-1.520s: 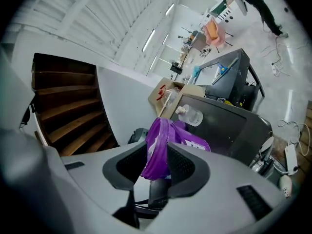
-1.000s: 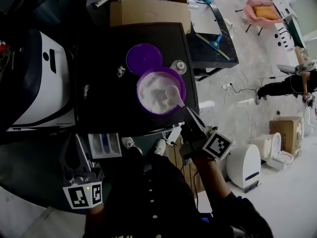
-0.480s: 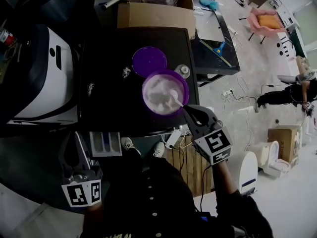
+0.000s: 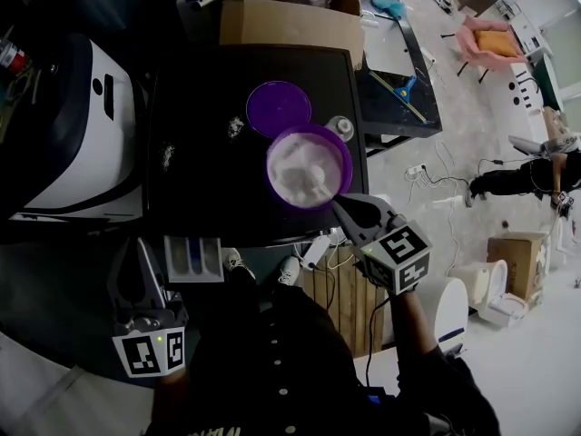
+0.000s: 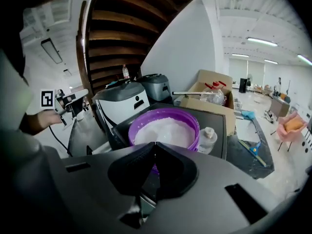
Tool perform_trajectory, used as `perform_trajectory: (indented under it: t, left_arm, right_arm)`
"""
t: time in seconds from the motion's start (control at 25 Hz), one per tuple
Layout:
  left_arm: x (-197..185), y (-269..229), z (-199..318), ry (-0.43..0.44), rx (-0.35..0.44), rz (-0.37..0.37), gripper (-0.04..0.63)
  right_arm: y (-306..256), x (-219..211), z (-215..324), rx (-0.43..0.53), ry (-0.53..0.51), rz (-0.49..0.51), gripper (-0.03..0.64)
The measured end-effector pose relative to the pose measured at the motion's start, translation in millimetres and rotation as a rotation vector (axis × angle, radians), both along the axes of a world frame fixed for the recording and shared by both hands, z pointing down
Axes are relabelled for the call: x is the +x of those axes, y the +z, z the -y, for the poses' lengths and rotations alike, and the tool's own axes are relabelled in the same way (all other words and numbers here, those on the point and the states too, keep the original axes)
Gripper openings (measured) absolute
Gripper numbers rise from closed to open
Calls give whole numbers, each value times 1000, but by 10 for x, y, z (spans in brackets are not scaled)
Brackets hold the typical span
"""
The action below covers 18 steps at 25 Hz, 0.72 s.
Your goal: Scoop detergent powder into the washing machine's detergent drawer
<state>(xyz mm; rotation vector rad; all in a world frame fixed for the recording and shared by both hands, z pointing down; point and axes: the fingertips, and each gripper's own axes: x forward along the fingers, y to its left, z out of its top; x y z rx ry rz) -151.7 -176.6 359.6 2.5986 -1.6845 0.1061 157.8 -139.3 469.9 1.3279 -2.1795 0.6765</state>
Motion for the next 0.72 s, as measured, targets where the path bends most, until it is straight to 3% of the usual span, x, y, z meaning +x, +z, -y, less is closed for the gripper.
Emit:
perform_trajectory:
  t: [0.2, 0.56, 0.72]
  left_arm:
    - [-11, 14, 4, -2, 0, -7, 14]
    - [4, -80, -4, -4, 19, -9, 15]
    - [-13, -155, 5, -16, 45, -20, 14]
  right_arm:
    - [46, -42, -23, -65, 57, 149, 32]
    - [24, 32, -15, -97, 201, 393, 31]
    - [-23, 101, 18, -92, 318, 614, 32]
